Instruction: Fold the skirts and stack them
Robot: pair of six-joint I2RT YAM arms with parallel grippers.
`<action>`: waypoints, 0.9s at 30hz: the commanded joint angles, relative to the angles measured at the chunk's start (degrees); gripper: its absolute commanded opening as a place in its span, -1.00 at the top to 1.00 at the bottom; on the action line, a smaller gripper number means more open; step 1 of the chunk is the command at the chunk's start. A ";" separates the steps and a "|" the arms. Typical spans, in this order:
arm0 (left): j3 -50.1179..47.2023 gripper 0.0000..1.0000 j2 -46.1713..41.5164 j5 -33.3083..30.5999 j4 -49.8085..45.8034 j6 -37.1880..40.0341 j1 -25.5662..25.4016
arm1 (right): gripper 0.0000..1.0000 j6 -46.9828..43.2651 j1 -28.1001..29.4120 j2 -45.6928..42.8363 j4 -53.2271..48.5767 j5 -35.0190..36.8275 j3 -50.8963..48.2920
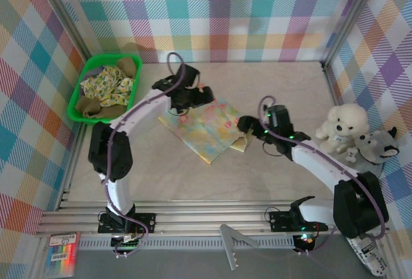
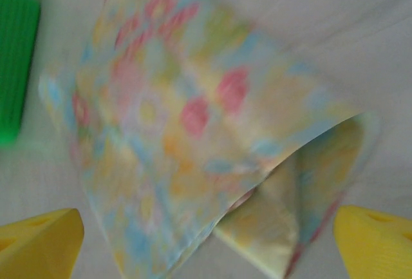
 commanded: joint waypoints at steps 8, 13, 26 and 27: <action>-12.00 -1.00 -4.51 -1.22 -0.20 -3.67 10.90 | -0.82 -29.06 24.21 18.68 -4.21 4.82 12.90; -13.51 -0.99 -4.54 -0.06 0.34 -3.39 12.93 | -0.62 -30.68 27.21 24.92 -5.52 10.19 17.68; -13.09 -1.00 0.67 2.75 1.66 -4.32 13.09 | -0.32 -34.37 31.47 35.49 -12.81 21.80 24.12; -13.10 -1.00 0.71 2.44 1.47 -4.32 13.07 | -0.21 -33.54 31.48 35.53 -13.41 22.84 24.17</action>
